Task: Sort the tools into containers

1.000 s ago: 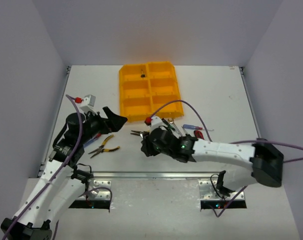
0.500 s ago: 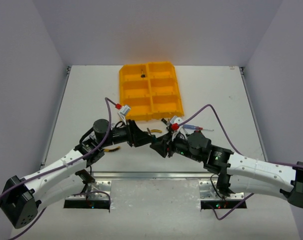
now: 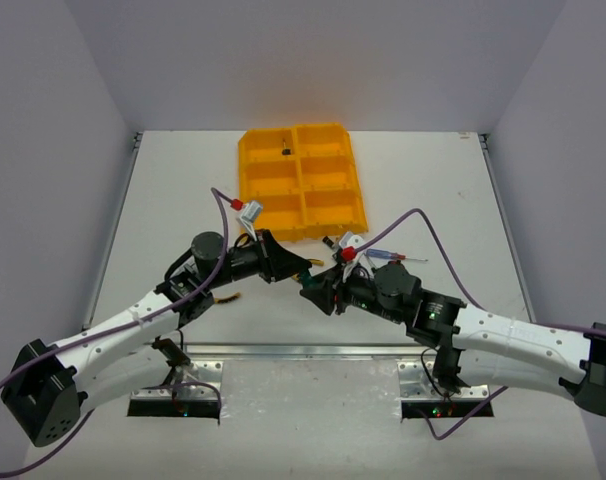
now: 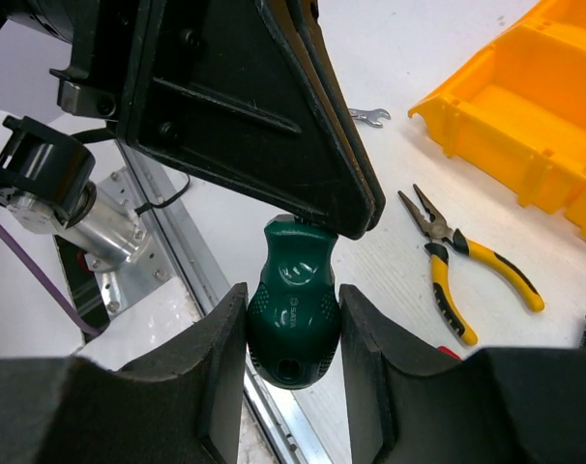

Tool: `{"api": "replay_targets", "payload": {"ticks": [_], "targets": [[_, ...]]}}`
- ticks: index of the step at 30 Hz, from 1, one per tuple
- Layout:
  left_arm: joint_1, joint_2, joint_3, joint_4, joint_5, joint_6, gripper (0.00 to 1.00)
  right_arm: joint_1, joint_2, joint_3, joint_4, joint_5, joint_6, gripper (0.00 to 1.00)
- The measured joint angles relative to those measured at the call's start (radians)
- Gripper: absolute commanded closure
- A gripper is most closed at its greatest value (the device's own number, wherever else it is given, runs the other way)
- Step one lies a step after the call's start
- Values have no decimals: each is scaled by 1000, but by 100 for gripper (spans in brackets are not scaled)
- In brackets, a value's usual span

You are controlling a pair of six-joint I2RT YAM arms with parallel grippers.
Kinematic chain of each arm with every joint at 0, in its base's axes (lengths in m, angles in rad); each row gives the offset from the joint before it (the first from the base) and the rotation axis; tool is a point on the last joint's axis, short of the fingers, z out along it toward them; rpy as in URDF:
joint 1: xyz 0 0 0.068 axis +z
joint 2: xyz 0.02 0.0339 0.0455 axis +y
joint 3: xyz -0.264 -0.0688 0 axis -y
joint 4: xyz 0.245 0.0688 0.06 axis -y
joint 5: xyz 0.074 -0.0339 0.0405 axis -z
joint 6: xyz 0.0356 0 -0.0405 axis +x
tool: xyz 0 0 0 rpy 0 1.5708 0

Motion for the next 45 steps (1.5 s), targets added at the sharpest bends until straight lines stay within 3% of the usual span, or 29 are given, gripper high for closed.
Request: {"api": "replay_targets", "payload": {"ticks": [3,5,6,8,9,10,13,16,22,25,29,35,38,41,45], "targets": [[0,9,5,9,1,4,100,0,8,0,1,1,0,100],[0,13,5,9,2,4,100,0,11,0,1,7,0,93],[0,15,5,9,2,5,100,0,12,0,1,9,1,80],[0,17,6,6,-6,7,100,0,15,0,1,18,1,21],[-1,17,9,-3,-17,9,100,0,15,0,0,26,4,6],[-2,18,19,-26,-34,14,100,0,15,0,-2,40,11,1],[-5,43,93,-153,-165,36,100,2,13,10,-48,117,31,1],[16,129,226,-284,-372,61,100,4,2,57,-210,267,109,1],[218,407,453,-346,-560,76,100,4,-86,125,-567,509,332,1],[284,578,622,-399,-674,97,100,4,-145,117,-636,543,365,1],[338,870,978,-410,-772,157,100,4,-208,93,-680,544,377,1],[391,1239,1427,-401,-806,257,100,5,-251,53,-709,532,380,1],[409,1378,1570,-416,-803,283,99,5,-253,41,-720,533,378,1],[416,1431,1579,-430,-787,303,81,5,-245,40,-726,538,362,1],[418,1461,1579,-427,-756,308,38,3,-209,41,-727,547,345,1]]}}
